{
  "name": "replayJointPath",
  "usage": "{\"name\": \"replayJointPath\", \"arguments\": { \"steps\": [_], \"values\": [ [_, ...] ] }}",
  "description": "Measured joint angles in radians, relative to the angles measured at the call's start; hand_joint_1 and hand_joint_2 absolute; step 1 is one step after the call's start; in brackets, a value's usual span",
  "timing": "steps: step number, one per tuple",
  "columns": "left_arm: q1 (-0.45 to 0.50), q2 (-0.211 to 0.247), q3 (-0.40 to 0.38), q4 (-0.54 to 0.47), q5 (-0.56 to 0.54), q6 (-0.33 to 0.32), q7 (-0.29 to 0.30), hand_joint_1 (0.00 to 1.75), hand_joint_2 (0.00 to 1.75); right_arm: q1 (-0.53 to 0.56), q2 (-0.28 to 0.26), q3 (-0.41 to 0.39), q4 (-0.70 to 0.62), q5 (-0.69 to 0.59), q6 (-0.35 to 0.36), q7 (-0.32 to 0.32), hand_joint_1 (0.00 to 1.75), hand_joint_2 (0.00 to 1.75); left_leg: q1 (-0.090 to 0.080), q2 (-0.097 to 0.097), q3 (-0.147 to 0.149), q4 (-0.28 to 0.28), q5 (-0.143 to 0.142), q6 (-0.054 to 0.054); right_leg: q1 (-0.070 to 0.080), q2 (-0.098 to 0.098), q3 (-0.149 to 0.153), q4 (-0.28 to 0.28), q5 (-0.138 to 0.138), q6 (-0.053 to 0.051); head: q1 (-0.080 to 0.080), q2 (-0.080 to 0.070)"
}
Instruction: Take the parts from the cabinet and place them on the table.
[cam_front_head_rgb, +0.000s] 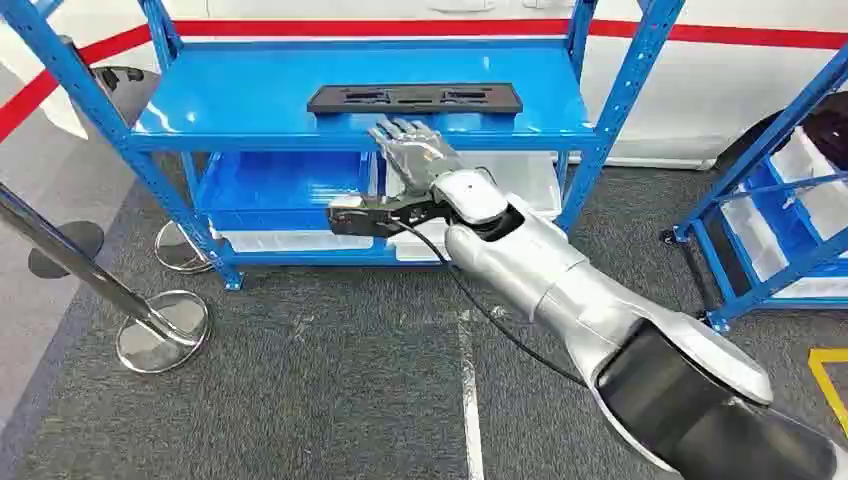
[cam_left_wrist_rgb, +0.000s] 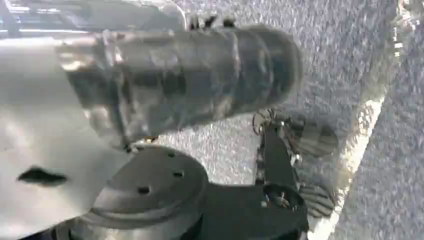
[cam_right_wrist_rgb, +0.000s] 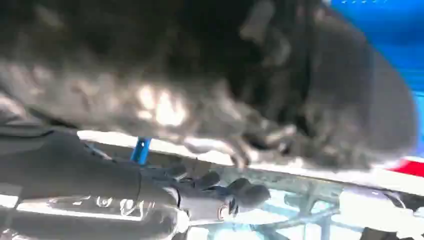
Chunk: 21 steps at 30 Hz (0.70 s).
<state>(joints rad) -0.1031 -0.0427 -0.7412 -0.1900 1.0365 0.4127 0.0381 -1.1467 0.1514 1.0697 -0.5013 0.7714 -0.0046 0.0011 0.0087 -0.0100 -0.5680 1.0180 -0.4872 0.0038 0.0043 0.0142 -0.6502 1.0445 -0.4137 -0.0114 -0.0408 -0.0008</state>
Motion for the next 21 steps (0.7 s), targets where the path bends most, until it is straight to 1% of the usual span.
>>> {"name": "replayJointPath", "arguments": {
  "steps": [1, 2, 3, 4, 5, 6, 7, 8, 9, 11, 12, 13, 14, 15, 16, 17, 18, 19, 21],
  "values": [
    [-0.004, 0.0, 0.0, 0.0, -0.001, 0.0, 0.0, 0.0, 0.0, -0.001, 0.0, 0.0, 0.0, 0.005, 0.0, 0.0, 0.0, 0.0, -0.001, 0.001, 0.004, 0.001, -0.002, -0.004, -0.002, 0.001, 0.002, -0.006, 0.0, -0.002, -0.001, 0.0],
    [-0.001, 0.002, 0.0, 0.0, -0.002, -0.001, 0.0, 0.0, 0.0, -0.003, 0.0, 0.0, -0.002, 0.01, 0.0, -0.003, 0.0, 0.0, -0.004, 0.001, 0.006, -0.005, -0.012, -0.009, -0.015, 0.001, 0.015, -0.015, -0.001, -0.009, 0.0, 0.0],
    [0.001, 0.002, 0.0, 0.0, -0.002, -0.001, 0.0, 0.0, 0.0, -0.004, 0.001, 0.0, -0.003, 0.015, -0.001, -0.005, 0.0, 0.0, -0.003, 0.004, 0.004, 0.022, -0.024, -0.016, -0.017, 0.0, 0.025, -0.02, -0.004, -0.012, -0.005, 0.0],
    [0.001, 0.001, 0.0, 0.0, -0.003, -0.003, 0.001, 0.0, 0.0, -0.006, 0.001, 0.0, -0.003, 0.018, -0.001, -0.007, 0.0, 0.0, 0.002, 0.005, -0.03, 0.083, -0.052, -0.021, -0.017, -0.001, 0.031, -0.023, -0.007, -0.016, -0.012, 0.0],
    [-0.001, 0.001, 0.0, 0.0, -0.003, -0.003, 0.003, 0.0, 0.0, -0.007, 0.001, 0.0, -0.003, 0.024, -0.001, -0.014, 0.0, 0.0, 0.006, 0.005, -0.082, 0.171, -0.084, -0.025, -0.016, -0.002, 0.035, -0.023, -0.011, -0.019, -0.015, 0.0],
    [-0.001, 0.001, 0.0, 0.0, -0.003, -0.004, 0.003, 0.0, 0.0, -0.004, 0.001, 0.0, -0.003, 0.028, -0.001, -0.019, 0.0, 0.0, 0.007, 0.005, -0.128, 0.244, -0.103, -0.028, -0.015, -0.002, 0.038, -0.022, -0.015, -0.019, -0.016, 0.0],
    [0.0, 0.001, 0.0, 0.0, -0.004, -0.006, 0.003, 0.0, 0.0, 0.001, 0.0, 0.001, -0.003, 0.033, -0.001, -0.026, 0.0, 0.0, 0.006, 0.005, -0.165, 0.291, -0.097, -0.03, -0.015, -0.002, 0.044, -0.021, -0.021, -0.019, -0.015, 0.0],
    [0.001, 0.001, 0.0, 0.0, -0.004, -0.006, 0.004, 0.0, 0.0, 0.003, 0.001, 0.001, -0.003, 0.036, -0.001, -0.029, 0.0, 0.0, 0.006, 0.005, -0.171, 0.284, -0.071, -0.031, -0.015, -0.002, 0.049, -0.021, -0.026, -0.019, -0.015, 0.0],
    [0.003, 0.002, 0.0, 0.0, -0.004, -0.006, 0.004, 0.0, 0.0, 0.004, 0.001, 0.001, -0.003, 0.037, -0.001, -0.034, 0.0, 0.0, 0.006, 0.005, -0.158, 0.23, -0.019, -0.031, -0.015, 0.0, 0.057, -0.018, -0.032, -0.018, -0.016, 0.0],
    [0.003, 0.003, 0.0, 0.0, -0.004, -0.006, 0.004, 0.0, 0.0, 0.001, 0.001, 0.001, -0.003, 0.038, -0.001, -0.034, 0.0, 0.0, 0.006, 0.005, -0.096, 0.065, 0.093, -0.023, -0.015, 0.002, 0.076, -0.018, -0.046, -0.014, -0.016, 0.0],
    [0.003, 0.003, 0.0, 0.0, -0.004, -0.006, 0.004, 0.0, 0.0, -0.001, 0.0, 0.001, -0.003, 0.038, -0.001, -0.034, 0.0, 0.0, 0.005, 0.005, -0.083, 0.04, 0.085, -0.018, -0.015, 0.002, 0.079, -0.023, -0.051, -0.01, -0.013, 0.0],
    [0.003, 0.003, 0.0, 0.0, -0.004, -0.006, 0.004, 0.0, 0.0, -0.004, 0.0, 0.001, -0.003, 0.038, -0.001, -0.034, 0.0, 0.0, -0.005, 0.004, -0.072, 0.021, 0.088, -0.013, -0.009, 0.003, 0.076, -0.019, -0.052, -0.005, -0.015, 0.0],
    [-0.001, 0.003, 0.0, 0.0, -0.004, -0.007, 0.004, 0.0, 0.0, -0.004, 0.0, 0.002, -0.003, 0.039, -0.001, -0.034, 0.0, 0.0, -0.006, 0.004, -0.063, 0.006, 0.068, -0.005, -0.01, 0.003, 0.071, -0.019, -0.051, -0.001, -0.015, 0.0],
    [-0.003, 0.003, 0.0, 0.0, -0.004, -0.007, 0.004, 0.0, 0.0, -0.002, -0.001, 0.002, -0.003, 0.038, -0.001, -0.034, 0.0, 0.0, -0.006, 0.003, -0.065, 0.006, 0.064, -0.001, -0.01, 0.002, 0.07, -0.023, -0.051, 0.003, -0.014, 0.0],
    [-0.003, 0.003, 0.0, 0.0, -0.004, -0.007, 0.004, 0.0, 0.0, -0.001, -0.001, 0.002, -0.003, 0.038, -0.001, -0.034, 0.0, 0.0, -0.005, 0.003, -0.062, -0.003, 0.063, 0.003, -0.01, 0.001, 0.075, -0.026, -0.053, 0.009, -0.013, 0.0],
    [0.0, 0.002, 0.0, 0.0, -0.005, -0.007, 0.004, 0.0, 0.0, -0.001, -0.001, 0.002, -0.003, 0.038, -0.001, -0.034, 0.0, 0.0, 0.008, 0.004, -0.049, -0.015, 0.065, 0.008, -0.009, -0.003, 0.07, -0.021, -0.064, 0.016, -0.013, 0.0],
    [0.004, 0.002, 0.0, 0.0, -0.005, -0.007, 0.005, 0.0, 0.0, -0.004, -0.001, 0.002, -0.003, 0.038, -0.002, -0.034, 0.0, 0.0, 0.005, 0.004, -0.039, -0.019, 0.062, 0.014, -0.009, -0.006, 0.065, 0.007, -0.074, 0.019, -0.008, 0.0],
    [0.004, 0.001, 0.0, 0.0, -0.005, -0.007, 0.005, 0.0, 0.0, -0.006, -0.001, 0.002, -0.003, 0.038, -0.002, -0.034, 0.0, 0.0, 0.005, 0.006, -0.036, -0.019, 0.058, 0.021, -0.009, -0.006, 0.033, 0.068, -0.101, 0.02, -0.005, 0.0],
    [0.001, 0.003, 0.0, 0.0, -0.005, -0.007, 0.005, 0.0, 0.0, -0.001, -0.003, 0.002, -0.003, 0.038, -0.001, -0.034, 0.0, 0.0, 0.003, 0.005, -0.03, -0.017, 0.05, 0.029, -0.011, -0.007, -0.067, 0.241, -0.162, 0.023, -0.006, 0.0]
  ]
}}
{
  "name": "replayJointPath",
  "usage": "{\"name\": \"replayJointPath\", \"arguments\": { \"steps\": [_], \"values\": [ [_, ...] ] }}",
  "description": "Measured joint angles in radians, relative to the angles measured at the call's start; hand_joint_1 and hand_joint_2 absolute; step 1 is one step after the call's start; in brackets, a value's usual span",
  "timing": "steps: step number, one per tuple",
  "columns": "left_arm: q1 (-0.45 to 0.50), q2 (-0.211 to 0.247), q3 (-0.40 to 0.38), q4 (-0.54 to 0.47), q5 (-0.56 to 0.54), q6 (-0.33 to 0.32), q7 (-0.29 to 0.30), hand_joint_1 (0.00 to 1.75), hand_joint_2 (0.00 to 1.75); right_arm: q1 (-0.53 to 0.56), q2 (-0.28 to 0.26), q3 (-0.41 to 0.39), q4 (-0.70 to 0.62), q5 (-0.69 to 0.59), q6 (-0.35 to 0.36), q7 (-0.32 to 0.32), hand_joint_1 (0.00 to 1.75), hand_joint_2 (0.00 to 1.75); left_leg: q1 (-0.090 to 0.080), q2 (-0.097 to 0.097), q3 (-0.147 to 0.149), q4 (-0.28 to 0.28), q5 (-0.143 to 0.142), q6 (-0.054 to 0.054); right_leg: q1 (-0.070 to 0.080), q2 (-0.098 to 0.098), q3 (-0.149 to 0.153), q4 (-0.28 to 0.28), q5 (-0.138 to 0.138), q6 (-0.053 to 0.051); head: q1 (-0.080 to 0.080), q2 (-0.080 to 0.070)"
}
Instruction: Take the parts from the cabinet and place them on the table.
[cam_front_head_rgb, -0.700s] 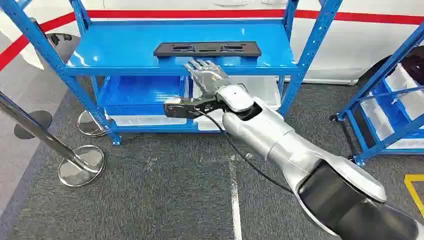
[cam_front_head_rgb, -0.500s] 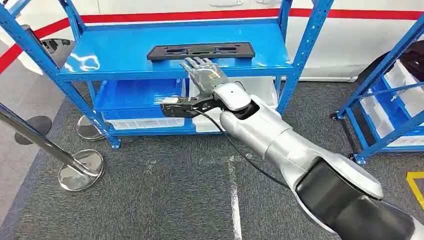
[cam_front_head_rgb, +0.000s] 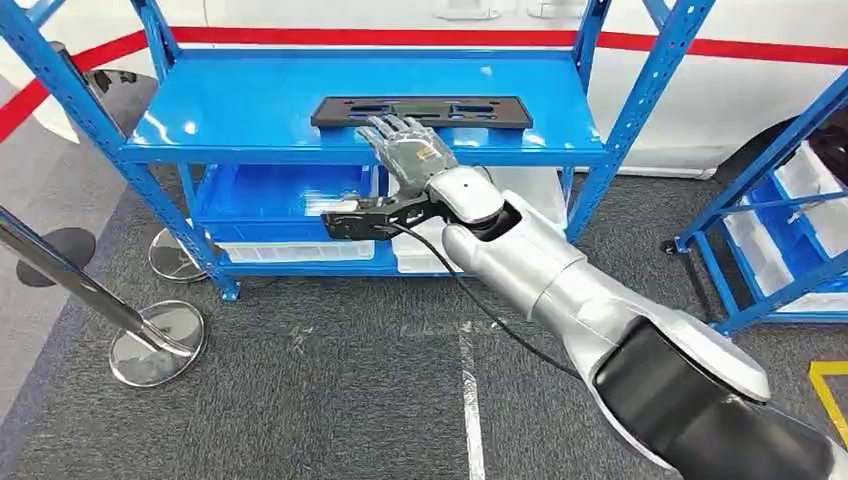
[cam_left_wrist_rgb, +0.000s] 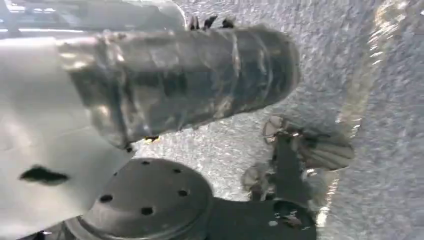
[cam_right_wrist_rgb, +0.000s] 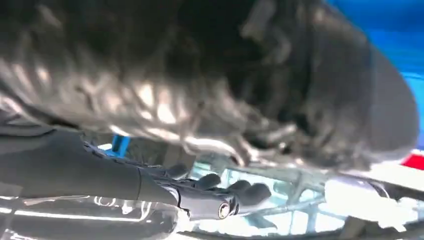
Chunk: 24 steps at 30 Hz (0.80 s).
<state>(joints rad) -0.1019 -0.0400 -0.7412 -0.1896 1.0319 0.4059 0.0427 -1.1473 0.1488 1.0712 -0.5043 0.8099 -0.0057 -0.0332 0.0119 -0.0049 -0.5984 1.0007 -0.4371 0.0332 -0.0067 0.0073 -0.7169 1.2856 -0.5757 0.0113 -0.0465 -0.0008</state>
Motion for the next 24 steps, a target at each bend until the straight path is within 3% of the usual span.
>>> {"name": "replayJointPath", "arguments": {
  "steps": [1, 2, 3, 5, 7, 10, 12, 13, 16, 17, 18, 20, 21, 22, 23, 24],
  "values": [
    [-0.002, 0.0, 0.0, 0.0, 0.0, 0.0, 0.0, 0.0, 0.0, 0.005, -0.001, 0.0, 0.0, 0.0, 0.0, 0.0, 0.0, 0.0, 0.0, -0.001, 0.003, 0.002, -0.004, 0.001, -0.001, 0.0, -0.04, 0.055, -0.005, 0.001, 0.0, 0.0],
    [-0.002, 0.0, 0.0, 0.0, 0.0, 0.0, 0.0, 0.0, 0.0, 0.008, -0.002, 0.0, 0.0, 0.0, 0.0, 0.0, 0.0, 0.0, 0.0, -0.003, 0.009, 0.003, -0.01, 0.0, -0.002, 0.0, -0.055, 0.057, 0.017, 0.001, 0.0, 0.0],
    [0.0, 0.0, 0.0, 0.0, 0.0, 0.0, 0.0, 0.0, 0.0, 0.008, -0.003, 0.0, 0.0, 0.0, 0.0, 0.0, 0.0, 0.0, 0.0, -0.004, 0.016, 0.005, -0.016, -0.002, -0.003, 0.0, -0.044, 0.015, 0.057, 0.0, 0.0, 0.0],
    [0.003, 0.0, 0.0, 0.0, 0.0, -0.001, 0.0, 0.0, 0.0, 0.004, -0.003, 0.0, 0.0, 0.0, 0.002, 0.0, 0.0, 0.0, 0.0, -0.005, 0.036, 0.012, -0.035, -0.007, -0.003, -0.002, 0.029, -0.17, 0.178, -0.006, 0.0, 0.0],
    [0.0, 0.0, 0.0, 0.0, 0.0, -0.003, -0.002, 0.0, 0.0, 0.0, -0.004, 0.0, 0.0, 0.0, 0.007, 0.0, 0.0, 0.0, -0.008, -0.007, 0.033, 0.025, -0.048, -0.019, 0.004, -0.001, 0.068, -0.239, 0.175, -0.011, -0.001, 0.0],
    [-0.002, 0.0, 0.0, 0.0, 0.0, -0.003, -0.002, 0.0, 0.0, 0.004, -0.005, 0.0, 0.0, -0.002, 0.016, 0.0, 0.0, 0.0, -0.003, -0.006, 0.035, 0.015, -0.05, -0.033, 0.007, 0.004, 0.067, -0.247, 0.163, -0.022, 0.002, 0.0],
    [0.0, 0.002, 0.0, 0.0, 0.0, -0.003, 0.0, 0.0, 0.0, 0.0, -0.004, 0.0, 0.0, -0.003, 0.02, 0.0, 0.0, 0.0, -0.002, -0.003, 0.031, 0.035, -0.068, -0.045, -0.005, 0.005, 0.082, -0.258, 0.162, -0.031, 0.0, 0.0],
    [0.0, 0.002, 0.0, 0.0, 0.0, -0.003, 0.0, 0.0, 0.0, -0.003, -0.003, 0.0, 0.0, -0.004, 0.021, 0.0, 0.0, 0.0, -0.001, -0.001, 0.006, 0.088, -0.095, -0.049, -0.006, 0.004, 0.088, -0.26, 0.159, -0.036, -0.007, 0.0],
    [-0.001, 0.002, 0.0, 0.0, 0.0, -0.003, 0.001, 0.0, 0.0, 0.001, -0.004, 0.0, 0.0, -0.005, 0.033, 0.0, 0.0, 0.0, 0.002, -0.001, -0.127, 0.319, -0.17, -0.059, -0.005, 0.001, 0.1, -0.26, 0.148, -0.043, -0.008, 0.0],
    [0.0, 0.002, 0.0, 0.0, 0.0, -0.003, 0.0, 0.0, 0.0, 0.004, -0.004, 0.0, 0.0, -0.005, 0.037, 0.0, 0.0, 0.0, 0.002, -0.001, -0.154, 0.346, -0.157, -0.061, -0.005, 0.001, 0.104, -0.259, 0.144, -0.042, -0.008, 0.0],
    [0.0, 0.002, 0.0, 0.0, 0.001, -0.003, 0.0, 0.0, 0.0, 0.006, -0.004, 0.001, 0.0, -0.005, 0.039, 0.0, 0.0, 0.0, 0.003, -0.001, -0.153, 0.319, -0.121, -0.061, -0.005, 0.003, 0.11, -0.259, 0.14, -0.042, -0.008, 0.0],
    [0.003, 0.003, 0.0, 0.0, 0.003, -0.003, 0.0, 0.0, 0.0, 0.002, -0.004, 0.001, 0.001, -0.005, 0.042, 0.003, 0.0, 0.0, 0.003, 0.0, -0.089, 0.148, 0.0, -0.057, -0.006, 0.006, 0.128, -0.257, 0.127, -0.038, -0.008, 0.0],
    [0.003, 0.003, 0.0, 0.0, 0.005, -0.003, 0.0, 0.0, 0.0, -0.001, -0.004, 0.001, 0.001, -0.005, 0.042, 0.003, 0.0, 0.0, 0.003, 0.001, -0.055, 0.053, 0.043, -0.054, -0.007, 0.007, 0.136, -0.257, 0.12, -0.034, -0.008, 0.0],
    [0.002, 0.003, 0.0, 0.0, 0.006, -0.004, 0.0, 0.0, 0.0, -0.005, -0.005, 0.001, 0.002, -0.005, 0.045, 0.003, 0.0, 0.0, -0.004, -0.001, -0.037, 0.045, 0.025, -0.052, 0.0, 0.008, 0.135, -0.259, 0.117, -0.028, -0.006, 0.0],
    [0.001, 0.003, 0.0, 0.0, 0.006, -0.004, 0.0, 0.0, 0.0, -0.007, -0.005, 0.001, 0.002, -0.005, 0.049, 0.003, 0.0, 0.0, -0.006, -0.002, -0.029, 0.014, 0.015, -0.043, 0.0, 0.009, 0.132, -0.257, 0.116, -0.024, -0.01, 0.0],
    [-0.001, 0.003, 0.0, 0.0, 0.006, -0.004, 0.001, 0.0, 0.0, -0.007, -0.005, 0.001, 0.003, -0.005, 0.051, 0.003, 0.0, 0.0, -0.007, -0.002, -0.033, 0.022, 0.015, -0.037, -0.001, 0.008, 0.131, -0.261, 0.119, -0.02, -0.007, 0.0]
  ]
}}
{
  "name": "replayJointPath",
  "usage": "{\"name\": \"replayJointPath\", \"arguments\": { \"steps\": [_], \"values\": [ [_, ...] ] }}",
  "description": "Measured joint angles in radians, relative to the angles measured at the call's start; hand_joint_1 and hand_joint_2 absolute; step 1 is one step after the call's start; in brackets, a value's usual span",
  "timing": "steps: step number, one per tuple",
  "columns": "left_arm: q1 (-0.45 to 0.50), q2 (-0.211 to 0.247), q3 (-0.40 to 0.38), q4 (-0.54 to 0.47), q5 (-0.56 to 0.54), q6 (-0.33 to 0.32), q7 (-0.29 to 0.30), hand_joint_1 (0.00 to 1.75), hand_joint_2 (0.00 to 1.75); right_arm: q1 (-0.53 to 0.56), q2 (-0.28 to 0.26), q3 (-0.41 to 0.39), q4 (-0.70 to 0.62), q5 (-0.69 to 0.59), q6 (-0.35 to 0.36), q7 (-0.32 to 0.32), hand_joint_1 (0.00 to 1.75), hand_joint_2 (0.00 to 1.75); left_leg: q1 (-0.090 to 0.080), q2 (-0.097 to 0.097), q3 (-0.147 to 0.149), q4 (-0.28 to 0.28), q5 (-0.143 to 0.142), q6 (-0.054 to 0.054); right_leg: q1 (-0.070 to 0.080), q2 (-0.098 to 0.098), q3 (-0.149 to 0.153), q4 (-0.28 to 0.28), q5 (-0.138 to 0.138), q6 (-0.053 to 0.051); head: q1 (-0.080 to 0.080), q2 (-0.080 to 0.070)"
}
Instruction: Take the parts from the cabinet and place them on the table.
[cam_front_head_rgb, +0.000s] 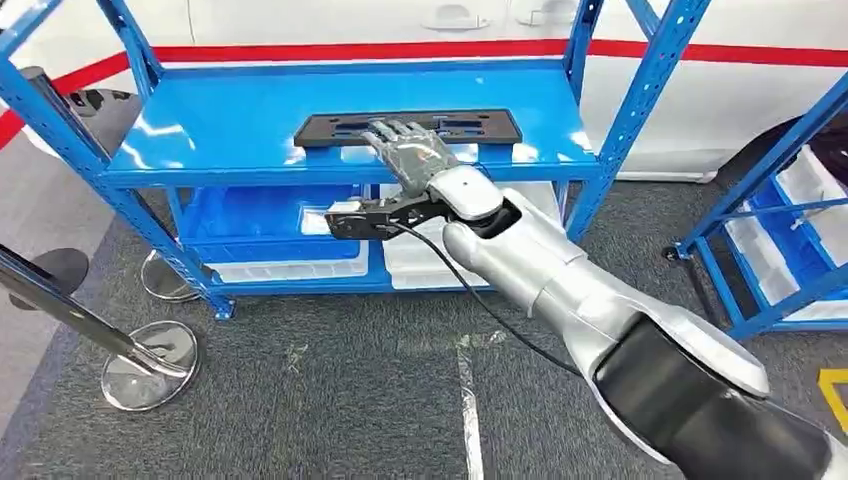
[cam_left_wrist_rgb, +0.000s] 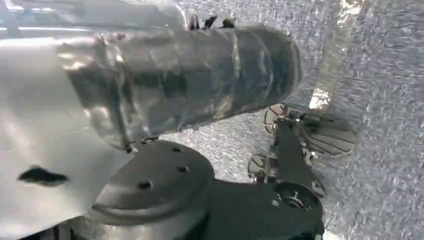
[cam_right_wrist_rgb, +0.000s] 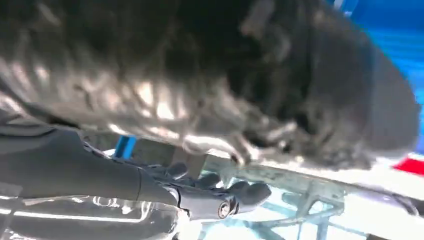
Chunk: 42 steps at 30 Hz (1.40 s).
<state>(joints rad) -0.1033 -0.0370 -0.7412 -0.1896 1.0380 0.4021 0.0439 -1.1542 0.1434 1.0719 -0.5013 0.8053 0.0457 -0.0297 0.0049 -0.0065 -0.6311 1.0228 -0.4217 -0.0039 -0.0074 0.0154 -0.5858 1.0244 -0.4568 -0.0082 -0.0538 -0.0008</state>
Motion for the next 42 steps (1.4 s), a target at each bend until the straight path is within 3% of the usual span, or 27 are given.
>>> {"name": "replayJointPath", "arguments": {
  "steps": [3, 4, 7, 8, 9, 10, 12, 13, 14, 17, 19, 20, 22, 23, 24, 25, 27, 28, 29, 30, 33, 34, 35, 37, 39, 40, 42],
  "values": [
    [0.003, -0.001, 0.0, 0.0, 0.002, 0.0, 0.001, 0.0, 0.0, -0.001, 0.0, 0.0, 0.003, 0.002, 0.0, 0.0, 0.0, 0.0, 0.01, 0.001, 0.014, -0.016, 0.0, 0.017, -0.001, -0.004, -0.001, 0.004, -0.014, 0.017, 0.001, 0.0],
    [0.006, -0.001, 0.0, 0.0, 0.003, 0.001, 0.001, 0.0, 0.0, -0.003, 0.0, 0.0, 0.003, 0.002, 0.0, 0.002, 0.0, 0.0, 0.009, 0.001, 0.021, -0.02, -0.003, 0.021, -0.001, -0.008, -0.008, 0.029, -0.021, 0.02, 0.001, 0.0],
    [0.0, 0.0, 0.0, 0.0, 0.003, 0.002, 0.002, 0.0, 0.0, -0.004, -0.001, 0.0, 0.005, 0.002, 0.003, 0.005, 0.0, 0.0, 0.007, 0.001, 0.029, -0.019, -0.012, 0.034, -0.002, -0.008, -0.14, 0.262, -0.112, 0.02, 0.004, 0.0],
    [-0.002, 0.0, 0.0, 0.0, 0.003, 0.002, 0.002, 0.0, 0.0, 0.0, -0.001, 0.0, 0.007, 0.002, 0.004, 0.006, 0.0, 0.0, 0.006, 0.001, 0.031, -0.018, -0.015, 0.037, -0.002, -0.008, -0.18, 0.319, -0.12, 0.021, 0.003, 0.0],
    [-0.001, 0.001, 0.0, 0.0, 0.003, 0.002, 0.001, 0.0, 0.0, 0.005, -0.001, 0.0, 0.009, 0.002, 0.005, 0.006, 0.0, 0.0, 0.006, 0.0, 0.036, -0.018, -0.02, 0.037, -0.002, -0.008, -0.195, 0.321, -0.098, 0.02, 0.003, 0.0],
    [0.001, 0.001, 0.0, 0.0, 0.003, 0.002, 0.002, 0.0, 0.0, 0.007, -0.001, 0.0, 0.01, 0.003, 0.005, 0.009, 0.0, 0.0, 0.006, -0.002, 0.043, -0.017, -0.025, 0.036, -0.002, -0.008, -0.181, 0.272, -0.05, 0.017, 0.003, 0.0],
    [0.005, 0.0, 0.0, 0.0, 0.004, 0.002, 0.002, 0.0, 0.0, 0.004, -0.001, 0.001, 0.012, 0.007, 0.005, 0.018, 0.0, 0.0, 0.006, -0.002, 0.061, -0.015, -0.039, 0.031, -0.001, -0.008, -0.11, 0.099, 0.053, 0.009, 0.003, 0.0],
    [0.006, -0.001, 0.0, 0.0, 0.005, 0.003, 0.002, 0.0, 0.0, 0.002, -0.001, 0.001, 0.014, 0.009, 0.006, 0.021, 0.0, 0.0, 0.005, -0.002, 0.064, -0.014, -0.047, 0.027, 0.001, -0.008, -0.083, 0.027, 0.076, 0.002, 0.005, 0.0],
    [0.003, -0.002, 0.0, 0.0, 0.006, 0.003, 0.002, 0.0, 0.0, -0.002, -0.002, 0.002, 0.015, 0.01, 0.009, 0.025, 0.0, 0.0, -0.002, -0.004, 0.063, -0.006, -0.054, 0.019, 0.006, -0.007, -0.057, 0.002, 0.058, 0.003, 0.003, 0.0],
    [0.001, -0.001, 0.0, 0.0, 0.006, 0.004, 0.002, 0.0, 0.0, -0.002, -0.003, 0.002, 0.019, 0.015, 0.013, 0.037, 0.0, 0.0, 0.002, -0.003, 0.069, -0.015, -0.057, 0.007, 0.008, -0.003, -0.06, 0.004, 0.051, -0.006, 0.001, 0.0],
    [0.002, 0.0, 0.0, 0.0, 0.006, 0.005, 0.002, 0.0, 0.0, -0.003, -0.002, 0.002, 0.02, 0.015, 0.013, 0.039, 0.0, 0.0, 0.003, -0.001, 0.066, 0.007, -0.078, -0.004, -0.004, -0.003, -0.045, -0.007, 0.05, -0.014, -0.002, 0.0],
    [0.001, 0.0, 0.0, 0.0, 0.006, 0.005, 0.002, 0.0, 0.0, -0.007, -0.002, 0.002, 0.021, 0.015, 0.014, 0.04, 0.0, 0.0, 0.004, 0.001, 0.035, 0.068, -0.109, -0.01, -0.006, -0.004, -0.041, -0.008, 0.047, -0.019, -0.011, 0.0],
    [0.001, 0.0, 0.0, 0.0, 0.009, 0.005, 0.001, 0.0, 0.0, -0.006, -0.001, 0.002, 0.022, 0.018, 0.016, 0.039, 0.0, 0.0, 0.009, 0.001, -0.049, 0.219, -0.166, -0.018, -0.004, -0.004, -0.036, -0.007, 0.041, -0.023, -0.01, 0.0],
    [0.001, 0.0, 0.0, 0.0, 0.009, 0.005, 0.0, 0.0, 0.0, -0.003, -0.001, 0.002, 0.024, 0.02, 0.017, 0.039, 0.0, 0.0, 0.009, 0.001, -0.095, 0.287, -0.176, -0.022, -0.004, -0.004, -0.033, -0.006, 0.036, -0.023, -0.01, 0.0],
    [0.002, 0.0, 0.0, 0.0, 0.009, 0.005, -0.001, 0.0, 0.0, 0.0, -0.001, 0.002, 0.026, 0.021, 0.019, 0.039, 0.0, 0.0, 0.009, 0.001, -0.116, 0.303, -0.16, -0.023, -0.003, -0.004, -0.028, -0.004, 0.032, -0.023, -0.011, 0.0],
    [0.002, 0.0, 0.0, 0.0, 0.009, 0.005, -0.002, 0.0, 0.0, 0.002, -0.001, 0.002, 0.027, 0.023, 0.018, 0.04, 0.0, 0.0, 0.009, 0.001, -0.109, 0.267, -0.119, -0.022, -0.003, -0.003, -0.022, -0.003, 0.026, -0.022, -0.01, 0.0],
    [0.004, 0.0, 0.0, 0.0, 0.009, 0.005, -0.002, 0.0, 0.0, 0.0, -0.001, 0.003, 0.027, 0.023, 0.017, 0.04, 0.0, 0.0, 0.008, 0.001, -0.045, 0.098, -0.006, -0.015, -0.003, -0.001, -0.004, 0.001, 0.012, -0.02, -0.011, 0.0],
    [0.004, 0.0, 0.0, 0.0, 0.009, 0.005, -0.002, 0.0, 0.0, -0.001, -0.001, 0.003, 0.027, 0.023, 0.017, 0.039, 0.0, 0.0, 0.008, 0.002, -0.016, 0.015, 0.024, -0.009, -0.003, -0.001, 0.004, 0.0, 0.005, -0.016, -0.011, 0.0],
    [0.003, 0.0, 0.0, 0.0, 0.009, 0.005, -0.003, 0.0, 0.0, -0.004, -0.001, 0.003, 0.029, 0.023, 0.017, 0.04, 0.0, 0.0, -0.002, 0.001, 0.0, 0.011, 0.01, -0.006, 0.002, 0.0, 0.003, -0.001, 0.003, -0.011, -0.009, 0.0],
    [0.0, 0.0, 0.0, 0.0, 0.009, 0.005, -0.003, 0.0, 0.0, -0.006, -0.001, 0.003, 0.029, 0.024, 0.017, 0.04, 0.0, 1.75, -0.003, 0.001, 0.007, -0.011, -0.001, 0.003, 0.002, 0.0, -0.002, 0.0, 0.002, -0.007, -0.01, 0.0],
    [-0.001, 0.0, 0.0, 0.0, 0.009, 0.005, -0.003, 0.0, 0.0, -0.005, -0.001, 0.005, 0.032, 0.027, 0.017, 0.04, 0.0, 1.75, -0.002, 0.0, 0.006, -0.01, -0.002, 0.014, 0.001, -0.001, 0.003, -0.005, -0.001, 0.006, -0.009, 0.0],
    [0.002, -0.001, 0.0, 0.0, 0.009, 0.005, -0.003, 0.0, 0.0, -0.006, -0.001, 0.006, 0.032, 0.03, 0.016, 0.04, 0.0, 1.75, 0.009, 0.001, 0.015, -0.018, 0.002, 0.019, 0.003, -0.003, -0.002, -0.002, -0.011, 0.011, -0.008, 0.0],
    [0.004, -0.001, 0.0, 0.0, 0.009, 0.005, -0.003, 0.0, 0.0, -0.01, -0.001, 0.006, 0.032, 0.032, 0.016, 0.04, 0.0, 1.75, 0.007, 0.001, 0.024, -0.022, -0.001, 0.024, 0.005, -0.006, -0.014, 0.038, -0.032, 0.014, -0.006, 0.0],
    [0.002, -0.001, 0.0, 0.0, 0.009, 0.005, -0.003, 0.0, 0.0, -0.011, -0.001, 0.006, 0.034, 0.034, 0.016, 0.04, 0.0, 1.75, 0.006, 0.002, 0.025, -0.019, -0.007, 0.034, 0.001, -0.007, -0.095, 0.192, -0.094, 0.016, -0.003, 0.0],
    [-0.002, 0.0, 0.0, 0.0, 0.009, 0.005, -0.002, 0.0, 0.0, 0.001, -0.001, 0.008, 0.037, 0.035, 0.017, 0.04, 0.0, 1.75, 0.005, 0.001, 0.027, -0.017, -0.012, 0.038, -0.001, -0.007, -0.169, 0.305, -0.118, 0.018, -0.002, 0.0],
    [-0.001, 0.0, 0.0, 0.0, 0.009, 0.005, -0.002, 0.0, 0.0, 0.007, -0.001, 0.008, 0.039, 0.035, 0.016, 0.04, 0.0, 1.75, 0.005, -0.001, 0.03, -0.015, -0.018, 0.039, -0.001, -0.007, -0.184, 0.309, -0.097, 0.018, -0.003, 0.0],
    [0.002, 0.0, 0.0, 0.0, 0.009, 0.005, 0.001, 0.0, 0.0, 0.008, -0.001, 0.009, 0.042, 0.035, 0.016, 0.04, 0.0, 1.75, 0.005, -0.002, 0.038, -0.008, -0.029, 0.035, -0.002, -0.008, -0.145, 0.197, -0.012, 0.015, -0.002, 0.0]
  ]
}}
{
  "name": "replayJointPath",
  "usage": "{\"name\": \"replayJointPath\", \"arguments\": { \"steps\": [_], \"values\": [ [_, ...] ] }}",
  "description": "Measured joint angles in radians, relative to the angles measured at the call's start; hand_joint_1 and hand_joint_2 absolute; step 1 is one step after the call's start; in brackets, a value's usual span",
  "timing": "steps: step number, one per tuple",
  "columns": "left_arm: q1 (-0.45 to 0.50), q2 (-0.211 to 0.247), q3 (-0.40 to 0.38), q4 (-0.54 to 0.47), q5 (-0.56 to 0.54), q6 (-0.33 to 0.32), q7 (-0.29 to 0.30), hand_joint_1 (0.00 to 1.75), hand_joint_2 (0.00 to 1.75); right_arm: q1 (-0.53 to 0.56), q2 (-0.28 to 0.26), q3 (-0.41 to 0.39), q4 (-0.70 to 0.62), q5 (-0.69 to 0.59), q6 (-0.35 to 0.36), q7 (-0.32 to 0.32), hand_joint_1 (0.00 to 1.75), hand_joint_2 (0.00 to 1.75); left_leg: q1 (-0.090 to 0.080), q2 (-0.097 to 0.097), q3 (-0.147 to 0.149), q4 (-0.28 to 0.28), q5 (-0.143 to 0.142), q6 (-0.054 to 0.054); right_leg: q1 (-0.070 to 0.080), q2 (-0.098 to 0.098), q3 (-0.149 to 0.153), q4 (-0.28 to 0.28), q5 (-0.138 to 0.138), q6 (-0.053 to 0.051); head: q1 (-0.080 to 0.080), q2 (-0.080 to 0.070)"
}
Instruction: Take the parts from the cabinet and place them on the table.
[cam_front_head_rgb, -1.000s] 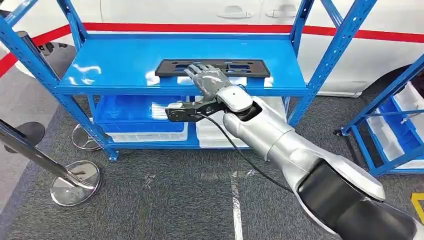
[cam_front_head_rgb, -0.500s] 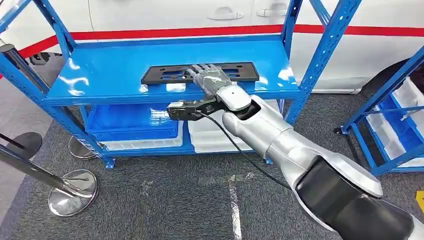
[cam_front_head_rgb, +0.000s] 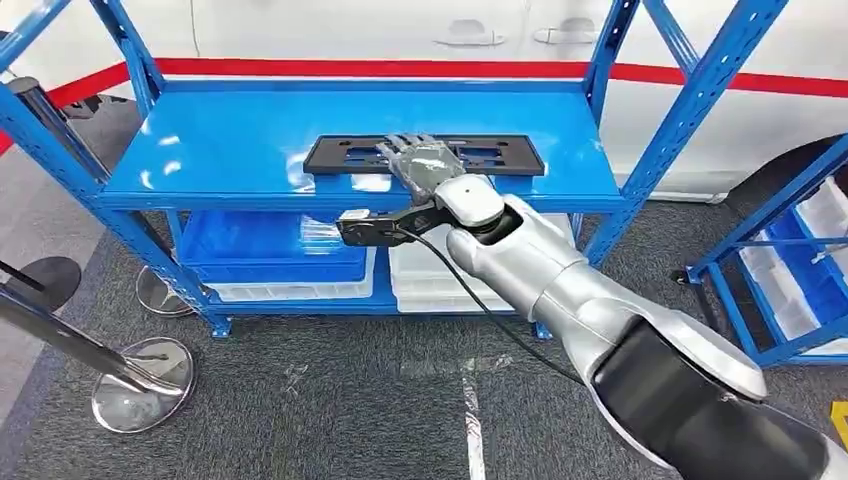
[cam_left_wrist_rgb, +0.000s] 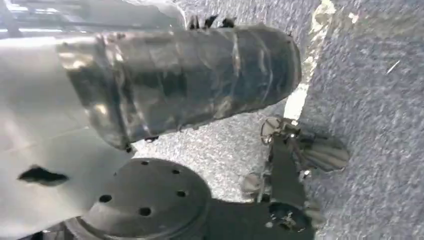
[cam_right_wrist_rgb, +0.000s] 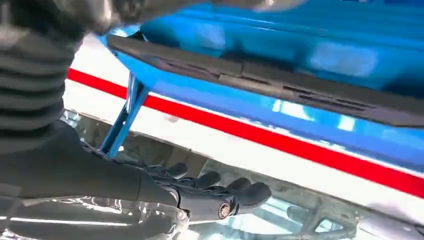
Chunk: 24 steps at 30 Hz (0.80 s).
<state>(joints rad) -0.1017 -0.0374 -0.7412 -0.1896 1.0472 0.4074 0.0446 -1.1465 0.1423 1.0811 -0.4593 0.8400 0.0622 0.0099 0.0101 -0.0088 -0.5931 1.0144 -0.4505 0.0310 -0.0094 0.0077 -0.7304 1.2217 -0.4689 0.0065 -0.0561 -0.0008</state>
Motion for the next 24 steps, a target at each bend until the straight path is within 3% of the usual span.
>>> {"name": "replayJointPath", "arguments": {
  "steps": [1, 2, 3, 6, 8, 9, 12, 13, 15, 17, 18, 20, 23, 24],
  "values": [
    [0.002, 0.0, 0.0, 0.0, 0.0, -0.001, 0.0, 0.0, 0.0, -0.002, 0.0, 0.0, 0.0, 0.0, 0.0, 0.0, 0.0, 1.75, 0.0, -0.001, 0.005, 0.006, -0.008, -0.002, 0.0, 0.0, 0.038, -0.089, 0.05, -0.003, 0.0, 0.0],
    [0.002, -0.001, 0.0, 0.0, 0.0, -0.001, 0.0, 0.0, 0.0, -0.002, 0.0, 0.0, 0.0, -0.002, 0.0, 0.0, 0.0, 1.75, 0.001, -0.001, 0.006, 0.011, -0.017, -0.007, 0.002, 0.0, 0.069, -0.157, 0.06, -0.009, 0.0, 0.0],
    [-0.002, -0.001, 0.0, 0.0, 0.0, -0.001, 0.0, 0.0, 0.0, -0.004, 0.002, 0.0, 0.001, -0.003, 0.0, 0.0, 0.0, 1.75, -0.009, -0.002, -0.001, 0.023, -0.023, -0.016, 0.004, 0.0, 0.085, -0.181, 0.05, -0.01, -0.001, 0.0],
    [-0.003, -0.001, 0.0, 0.0, 0.0, 0.0, 0.001, 0.0, 0.0, 0.001, 0.001, 0.0, 0.003, -0.008, 0.0, 0.0, 0.0, 1.75, -0.001, -0.001, 0.004, 0.013, -0.023, -0.027, 0.011, 0.005, 0.082, -0.174, 0.045, -0.018, -0.002, 0.0],
    [-0.002, 0.0, 0.0, 0.0, 0.0, 0.002, 0.001, 0.0, 0.0, 0.0, 0.001, 0.0, 0.003, -0.012, 0.0, 0.0, 0.0, 1.75, 0.0, 0.001, 0.001, 0.014, -0.034, -0.037, -0.002, 0.005, 0.091, -0.184, 0.047, -0.027, -0.003, 0.0],
    [-0.003, 0.0, 0.0, 0.0, 0.0, 0.002, 0.0, 0.0, 0.0, -0.001, 0.001, 0.0, 0.003, -0.013, 0.0, 0.0, 0.0, 1.75, 0.0, 0.002, -0.008, 0.047, -0.052, -0.043, -0.001, 0.005, 0.097, -0.186, 0.045, -0.031, -0.006, 0.0],
    [-0.003, 0.0, 0.0, 0.0, 0.003, 0.002, -0.003, 0.0, 0.0, 0.001, 0.001, 0.0, 0.004, -0.014, 0.008, -0.002, 0.0, 1.75, 0.005, 0.003, -0.126, 0.269, -0.135, -0.054, 0.0, 0.002, 0.106, -0.186, 0.036, -0.04, -0.008, 0.0],
    [-0.002, 0.0, 0.0, 0.0, 0.003, 0.002, -0.003, 0.0, 0.0, 0.005, 0.001, 0.0, 0.005, -0.014, 0.008, -0.004, 0.0, 1.75, 0.005, 0.003, -0.157, 0.313, -0.137, -0.056, 0.0, 0.003, 0.109, -0.186, 0.033, -0.04, -0.01, 0.0],
    [-0.001, 0.0, 0.0, 0.0, 0.003, 0.002, -0.003, 0.0, 0.0, 0.009, 0.001, 0.0, 0.007, -0.014, 0.008, -0.005, 0.0, 1.75, 0.005, 0.003, -0.159, 0.284, -0.088, -0.055, 0.0, 0.004, 0.118, -0.186, 0.027, -0.04, -0.009, 0.0],
    [0.001, 0.0, 0.0, 0.0, 0.003, 0.002, -0.003, 0.0, 0.0, 0.007, 0.001, 0.0, 0.006, -0.014, 0.008, -0.005, 0.0, 1.75, 0.004, 0.004, -0.08, 0.092, 0.031, -0.047, 0.0, 0.008, 0.137, -0.186, 0.017, -0.035, -0.01, 0.0],
    [0.001, 0.001, 0.0, 0.0, 0.003, 0.003, -0.003, 0.0, 0.0, 0.006, 0.001, 0.0, 0.007, -0.014, 0.008, -0.006, 0.0, 1.75, 0.003, 0.003, -0.051, 0.027, 0.042, -0.043, -0.001, 0.007, 0.144, -0.187, 0.011, -0.031, -0.008, 0.0],
    [-0.003, 0.001, 0.0, 0.0, 0.003, 0.003, -0.003, 0.0, 0.0, 0.003, 0.0, 0.0, 0.008, -0.014, 0.008, -0.006, 0.0, 1.75, -0.007, 0.001, -0.035, -0.001, 0.028, -0.035, 0.004, 0.008, 0.14, -0.194, 0.012, -0.022, -0.011, 0.0],
    [-0.001, 0.0, 0.0, 0.0, 0.003, 0.003, -0.003, 0.0, 0.0, 0.007, 0.0, 0.0, 0.009, -0.015, 0.008, -0.006, 0.0, 1.75, -0.007, 0.001, -0.036, 0.002, 0.025, -0.024, 0.004, 0.007, 0.145, -0.204, 0.012, -0.011, -0.006, 0.0],
    [0.002, 0.0, 0.0, 0.0, 0.003, 0.003, -0.002, 0.0, 0.0, 0.006, 0.0, 0.0, 0.009, -0.015, 0.008, -0.006, 0.0, 1.75, 0.0, 0.001, -0.024, -0.006, 0.027, -0.019, 0.008, 0.008, 0.149, -0.205, 0.005, -0.003, -0.006, 0.0]
  ]
}}
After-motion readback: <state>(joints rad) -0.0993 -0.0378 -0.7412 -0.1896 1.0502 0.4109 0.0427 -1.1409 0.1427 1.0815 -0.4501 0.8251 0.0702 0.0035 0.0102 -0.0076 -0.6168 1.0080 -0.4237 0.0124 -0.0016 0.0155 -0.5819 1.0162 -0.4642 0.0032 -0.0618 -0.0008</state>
